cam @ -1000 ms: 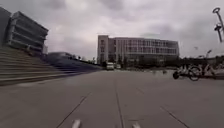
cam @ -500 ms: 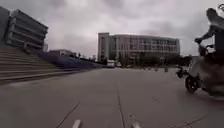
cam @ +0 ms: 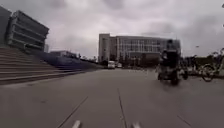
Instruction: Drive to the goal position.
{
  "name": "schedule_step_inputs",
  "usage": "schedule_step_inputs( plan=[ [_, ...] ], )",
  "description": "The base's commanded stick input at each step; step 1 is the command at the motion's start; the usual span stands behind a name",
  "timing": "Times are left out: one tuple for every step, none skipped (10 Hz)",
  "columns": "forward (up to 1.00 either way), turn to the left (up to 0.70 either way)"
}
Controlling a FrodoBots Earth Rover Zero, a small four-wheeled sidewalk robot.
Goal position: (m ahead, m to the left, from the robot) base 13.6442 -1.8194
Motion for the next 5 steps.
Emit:
schedule_step_inputs(
  plan=[
    [0.7,0.0],
    [0.7,0.0],
    [0.7,0.0],
    [0.7,0.0],
    [0.7,0.0]
  ],
)
